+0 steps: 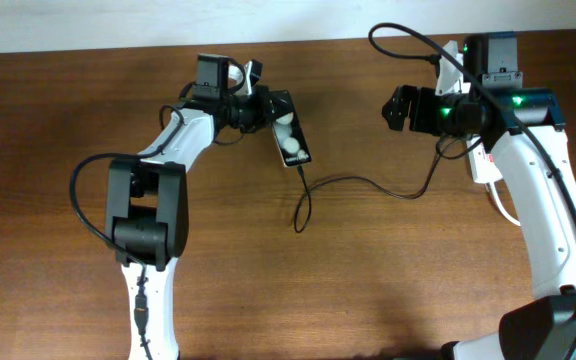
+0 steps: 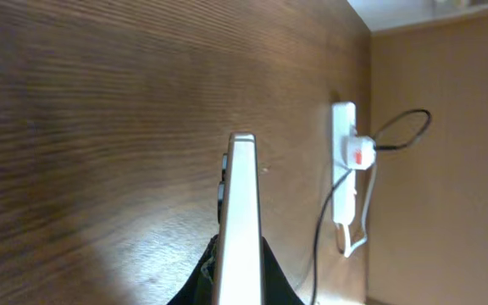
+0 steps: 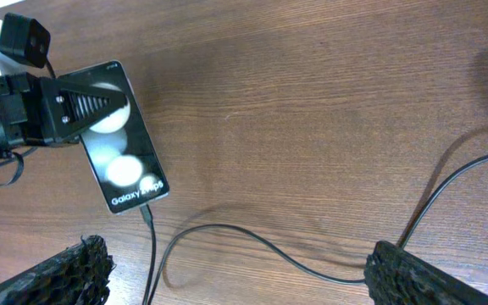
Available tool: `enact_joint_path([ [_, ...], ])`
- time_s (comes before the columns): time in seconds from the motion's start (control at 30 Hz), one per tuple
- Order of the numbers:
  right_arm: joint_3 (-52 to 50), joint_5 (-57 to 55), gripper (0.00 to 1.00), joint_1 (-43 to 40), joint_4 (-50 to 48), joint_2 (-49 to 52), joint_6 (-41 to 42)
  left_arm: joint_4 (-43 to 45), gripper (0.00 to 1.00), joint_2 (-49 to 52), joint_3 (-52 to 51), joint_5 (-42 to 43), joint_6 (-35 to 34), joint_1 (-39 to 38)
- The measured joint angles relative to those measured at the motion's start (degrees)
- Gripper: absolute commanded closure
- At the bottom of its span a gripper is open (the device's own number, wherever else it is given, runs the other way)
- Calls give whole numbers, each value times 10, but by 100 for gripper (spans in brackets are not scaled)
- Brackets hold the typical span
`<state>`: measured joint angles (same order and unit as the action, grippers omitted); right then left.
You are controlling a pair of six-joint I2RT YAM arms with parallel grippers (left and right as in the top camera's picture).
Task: Plug charger to phone and switch on socket
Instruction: 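Lower the plugged-in phone flat onto the table with the left gripper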
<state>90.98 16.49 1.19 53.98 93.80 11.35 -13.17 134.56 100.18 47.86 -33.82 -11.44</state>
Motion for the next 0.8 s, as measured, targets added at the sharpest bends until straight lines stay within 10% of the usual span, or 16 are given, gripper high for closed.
enact_joint_path([
  [0.8, 0, 3, 1, 0, 0, 0, -8, -68, 100, 0, 0, -10, 43, -49],
])
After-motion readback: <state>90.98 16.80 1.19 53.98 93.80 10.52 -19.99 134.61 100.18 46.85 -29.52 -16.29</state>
